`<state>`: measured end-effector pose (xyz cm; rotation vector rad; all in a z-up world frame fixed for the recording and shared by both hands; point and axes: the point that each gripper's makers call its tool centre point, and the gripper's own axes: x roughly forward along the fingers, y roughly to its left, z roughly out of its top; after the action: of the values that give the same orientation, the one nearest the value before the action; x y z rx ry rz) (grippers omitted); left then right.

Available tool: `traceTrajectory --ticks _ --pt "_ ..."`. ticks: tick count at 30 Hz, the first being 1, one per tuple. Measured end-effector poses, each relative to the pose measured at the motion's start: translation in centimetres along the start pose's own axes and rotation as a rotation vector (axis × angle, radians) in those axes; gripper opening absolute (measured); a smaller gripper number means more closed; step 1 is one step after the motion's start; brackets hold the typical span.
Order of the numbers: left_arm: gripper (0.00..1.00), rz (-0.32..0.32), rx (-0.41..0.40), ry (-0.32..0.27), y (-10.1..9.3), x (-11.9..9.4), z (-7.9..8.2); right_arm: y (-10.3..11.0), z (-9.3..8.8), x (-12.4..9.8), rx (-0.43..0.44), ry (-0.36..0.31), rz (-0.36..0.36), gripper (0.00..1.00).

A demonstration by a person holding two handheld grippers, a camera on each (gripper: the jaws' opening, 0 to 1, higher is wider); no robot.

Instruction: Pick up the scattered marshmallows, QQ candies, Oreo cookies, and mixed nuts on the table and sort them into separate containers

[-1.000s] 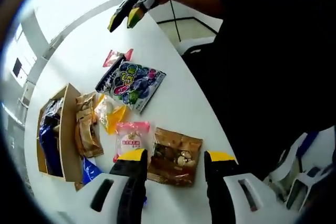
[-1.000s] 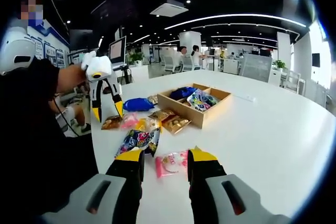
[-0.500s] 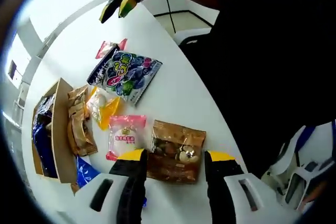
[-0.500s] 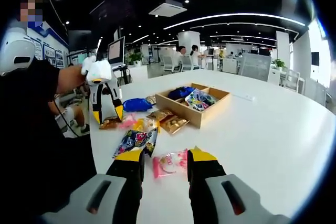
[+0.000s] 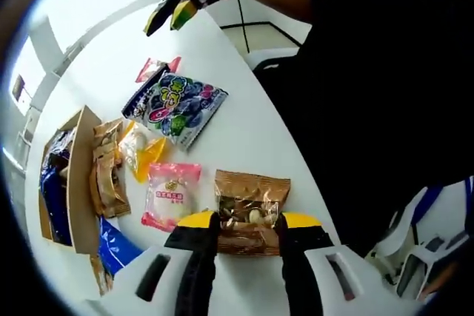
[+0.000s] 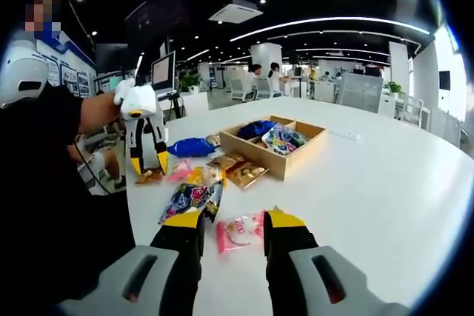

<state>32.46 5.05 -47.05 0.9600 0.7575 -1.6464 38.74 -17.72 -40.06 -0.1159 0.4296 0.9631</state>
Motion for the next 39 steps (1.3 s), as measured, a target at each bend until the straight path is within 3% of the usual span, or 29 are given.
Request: traceTrajectory --ticks 20,30,35,39 --pt "0.32 0.028 -0.056 -0.062 -0.6 -0.4 0.7 0.2 0.2 -0.3 -0.001 -0.009 -0.007 0.28" --pt "0.32 0.05 -0.085 -0.098 0.0 -1.2 1.6 0.1 0.1 -0.4 0.002 -0.01 -0.009 0.28" --pt "0.32 0.099 -0.118 -0.136 0.9 -2.2 2.7 0.0 0.1 -0.6 0.003 -0.014 -0.012 0.28" --pt "0.32 0.132 -0.126 -0.144 1.7 -2.7 2.5 0.0 0.0 -0.6 0.003 -0.014 -0.011 0.28"
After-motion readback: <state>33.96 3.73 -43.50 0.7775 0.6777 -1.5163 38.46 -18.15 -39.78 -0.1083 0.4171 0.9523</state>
